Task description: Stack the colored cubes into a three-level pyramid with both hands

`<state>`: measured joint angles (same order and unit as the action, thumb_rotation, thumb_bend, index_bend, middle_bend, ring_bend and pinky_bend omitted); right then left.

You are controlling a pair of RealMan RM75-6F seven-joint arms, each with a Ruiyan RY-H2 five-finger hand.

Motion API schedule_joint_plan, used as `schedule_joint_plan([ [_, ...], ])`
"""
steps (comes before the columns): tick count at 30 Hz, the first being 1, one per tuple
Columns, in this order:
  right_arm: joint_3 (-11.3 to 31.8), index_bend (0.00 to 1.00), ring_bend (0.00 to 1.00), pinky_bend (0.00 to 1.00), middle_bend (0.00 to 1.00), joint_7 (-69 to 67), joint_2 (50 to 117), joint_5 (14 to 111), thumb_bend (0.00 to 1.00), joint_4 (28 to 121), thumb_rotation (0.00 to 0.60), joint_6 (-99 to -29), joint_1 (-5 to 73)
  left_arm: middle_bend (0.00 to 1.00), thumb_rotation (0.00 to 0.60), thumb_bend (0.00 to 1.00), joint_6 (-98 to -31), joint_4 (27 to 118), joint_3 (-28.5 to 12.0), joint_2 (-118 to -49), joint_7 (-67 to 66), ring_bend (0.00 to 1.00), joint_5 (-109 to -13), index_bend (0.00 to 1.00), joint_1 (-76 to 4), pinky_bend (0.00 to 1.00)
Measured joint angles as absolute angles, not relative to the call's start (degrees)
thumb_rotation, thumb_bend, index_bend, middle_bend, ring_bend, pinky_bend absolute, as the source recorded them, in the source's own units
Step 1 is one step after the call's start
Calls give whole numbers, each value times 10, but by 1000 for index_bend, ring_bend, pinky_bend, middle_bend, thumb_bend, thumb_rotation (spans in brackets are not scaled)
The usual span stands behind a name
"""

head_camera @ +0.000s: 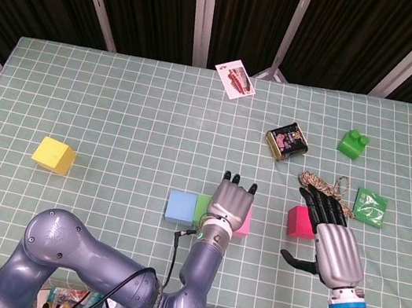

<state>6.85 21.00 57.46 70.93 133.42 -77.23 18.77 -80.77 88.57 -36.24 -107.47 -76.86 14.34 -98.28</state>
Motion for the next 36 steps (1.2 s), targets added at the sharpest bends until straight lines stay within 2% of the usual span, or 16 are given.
schedule_joint_plan([
  [27, 69, 0, 0, 0, 0, 208, 576, 711, 168, 1332, 600, -771, 186, 519, 600, 398, -822, 866, -381, -1100, -799, 82, 129, 47, -974, 99],
  [36, 69, 0, 0, 0, 0, 209, 576, 709, 168, 1331, 600, -770, 187, 391, 600, 353, -819, 865, -385, -1104, -802, 81, 123, 28, -967, 96],
])
